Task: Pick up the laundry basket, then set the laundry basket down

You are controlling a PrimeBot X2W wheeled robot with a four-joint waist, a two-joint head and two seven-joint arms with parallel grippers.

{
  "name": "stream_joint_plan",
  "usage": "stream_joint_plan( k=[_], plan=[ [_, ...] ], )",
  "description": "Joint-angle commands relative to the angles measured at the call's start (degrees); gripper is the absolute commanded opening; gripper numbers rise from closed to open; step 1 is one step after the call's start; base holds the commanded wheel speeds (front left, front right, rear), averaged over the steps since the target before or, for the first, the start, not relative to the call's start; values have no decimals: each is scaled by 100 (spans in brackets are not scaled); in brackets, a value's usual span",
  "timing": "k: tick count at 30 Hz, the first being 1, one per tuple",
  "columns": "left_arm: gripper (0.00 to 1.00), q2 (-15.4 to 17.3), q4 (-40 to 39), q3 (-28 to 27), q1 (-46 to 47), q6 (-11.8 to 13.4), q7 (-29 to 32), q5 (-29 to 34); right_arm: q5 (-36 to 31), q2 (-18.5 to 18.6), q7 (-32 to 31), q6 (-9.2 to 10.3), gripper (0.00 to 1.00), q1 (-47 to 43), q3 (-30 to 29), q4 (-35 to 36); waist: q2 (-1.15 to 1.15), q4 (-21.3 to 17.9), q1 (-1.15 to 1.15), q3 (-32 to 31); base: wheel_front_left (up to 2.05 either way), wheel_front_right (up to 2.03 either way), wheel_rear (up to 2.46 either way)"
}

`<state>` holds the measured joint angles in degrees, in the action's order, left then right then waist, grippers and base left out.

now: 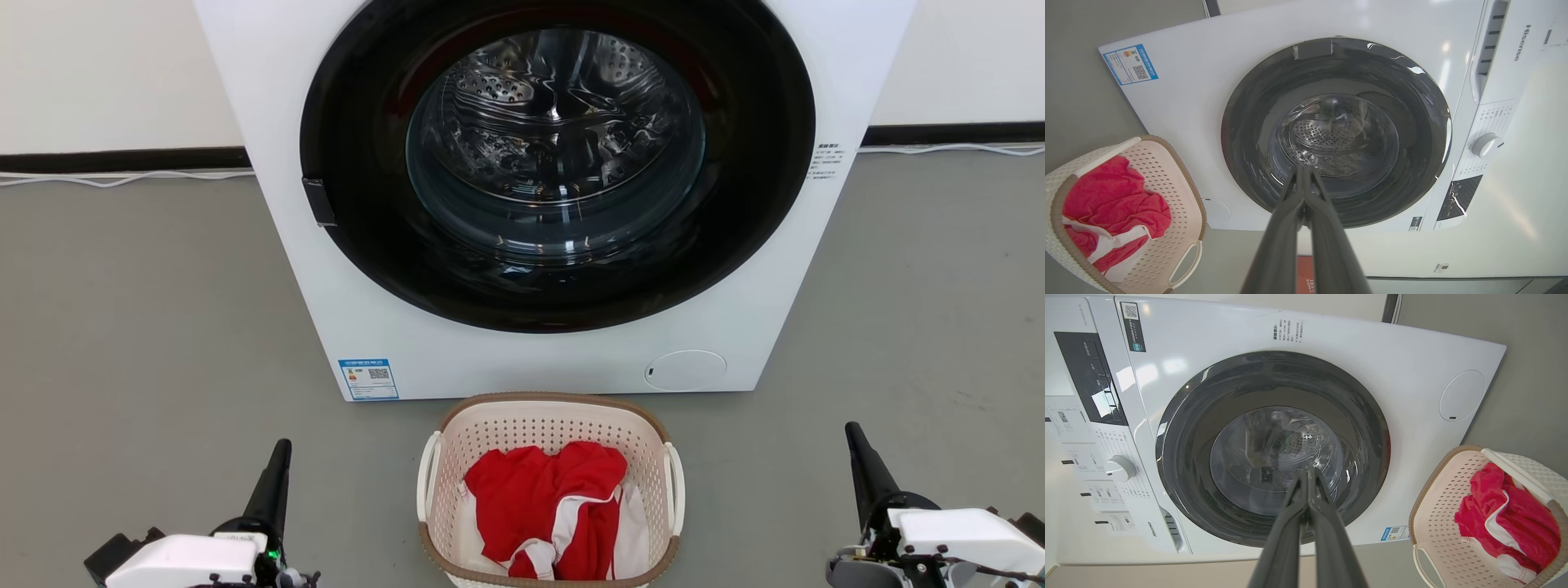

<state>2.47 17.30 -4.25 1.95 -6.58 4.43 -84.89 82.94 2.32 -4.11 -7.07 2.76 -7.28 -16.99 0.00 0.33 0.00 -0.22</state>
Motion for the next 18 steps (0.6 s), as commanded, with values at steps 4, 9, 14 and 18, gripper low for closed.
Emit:
stream_joint_plan(
  k=[4, 9, 14, 18],
  plan=[
    [0, 50, -250, -199, 389, -78, 111, -387, 497, 54, -143, -40, 0, 314, 88, 248, 0, -15, 0, 19, 0, 0, 0],
    [0, 42, -314, -226, 420, -89, 195, -683, 868, 55, -226, -42, 0, 339, 76, 290, 0, -31, 0, 37, 0, 0, 0],
    [0, 41, -323, -229, 424, -91, 207, -726, 921, 55, -238, -42, 0, 342, 74, 297, 0, -33, 0, 40, 0, 0, 0],
    [0, 41, -323, -229, 424, -91, 207, -727, 921, 55, -238, -42, 0, 342, 75, 297, 0, -33, 0, 40, 0, 0, 0]
  ],
)
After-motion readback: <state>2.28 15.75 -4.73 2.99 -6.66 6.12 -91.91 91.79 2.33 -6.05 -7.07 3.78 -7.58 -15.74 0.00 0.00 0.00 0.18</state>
